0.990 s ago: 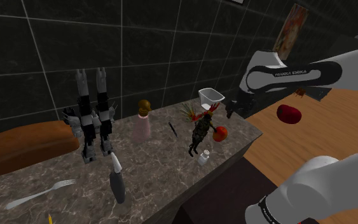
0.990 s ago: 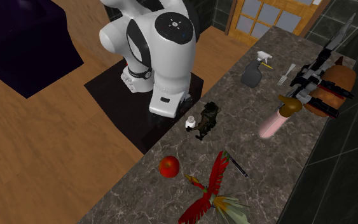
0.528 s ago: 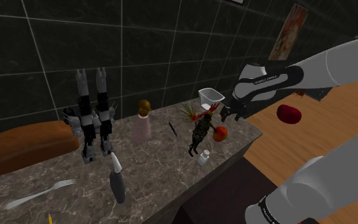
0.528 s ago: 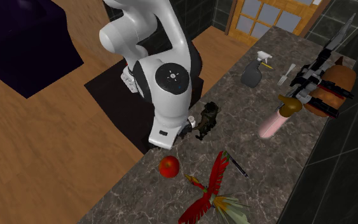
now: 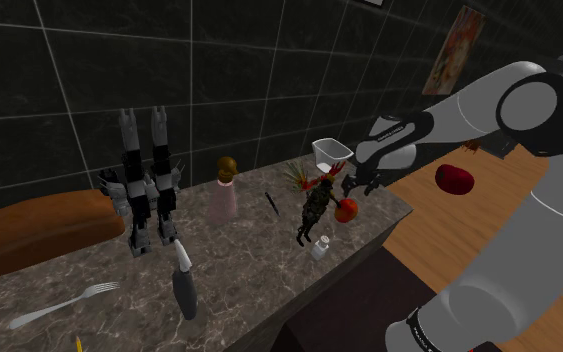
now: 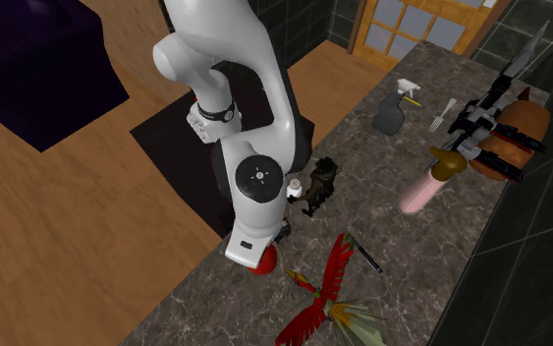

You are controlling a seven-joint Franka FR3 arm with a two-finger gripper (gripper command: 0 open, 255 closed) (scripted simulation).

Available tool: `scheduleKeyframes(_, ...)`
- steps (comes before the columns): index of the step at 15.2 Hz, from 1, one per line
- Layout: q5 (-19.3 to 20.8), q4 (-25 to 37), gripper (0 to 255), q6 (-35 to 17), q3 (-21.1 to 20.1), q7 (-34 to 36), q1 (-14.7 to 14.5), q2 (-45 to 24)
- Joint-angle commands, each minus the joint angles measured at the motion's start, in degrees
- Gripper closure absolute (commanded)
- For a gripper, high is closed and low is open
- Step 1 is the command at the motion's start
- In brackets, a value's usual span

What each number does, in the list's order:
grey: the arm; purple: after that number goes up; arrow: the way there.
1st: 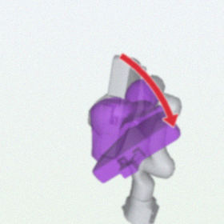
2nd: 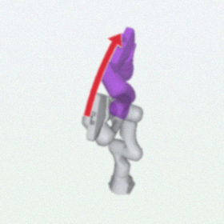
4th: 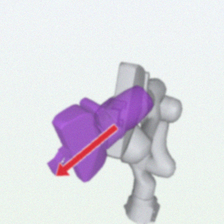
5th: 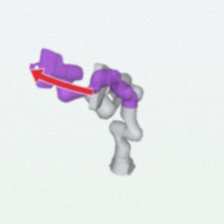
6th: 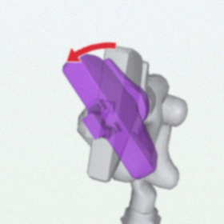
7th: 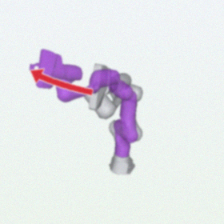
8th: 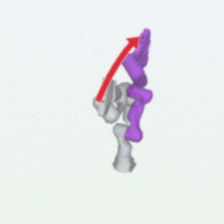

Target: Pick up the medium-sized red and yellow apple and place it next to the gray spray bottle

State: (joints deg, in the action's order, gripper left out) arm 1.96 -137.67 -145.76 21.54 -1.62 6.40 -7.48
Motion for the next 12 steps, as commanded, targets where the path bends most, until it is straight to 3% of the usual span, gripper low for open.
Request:
scheduleKeyframes(1,-0.8,-0.17,0,-1.55,-0.17,-0.54,0.2,-1.4)
scheduleKeyframes(5,-2.44,-0.26,0,-4.22,-0.72,-1.71,0.7,-4.13)
scheduleKeyframes(12,-2.44,-0.26,0,-4.22,-0.74,-1.71,0.71,-4.13)
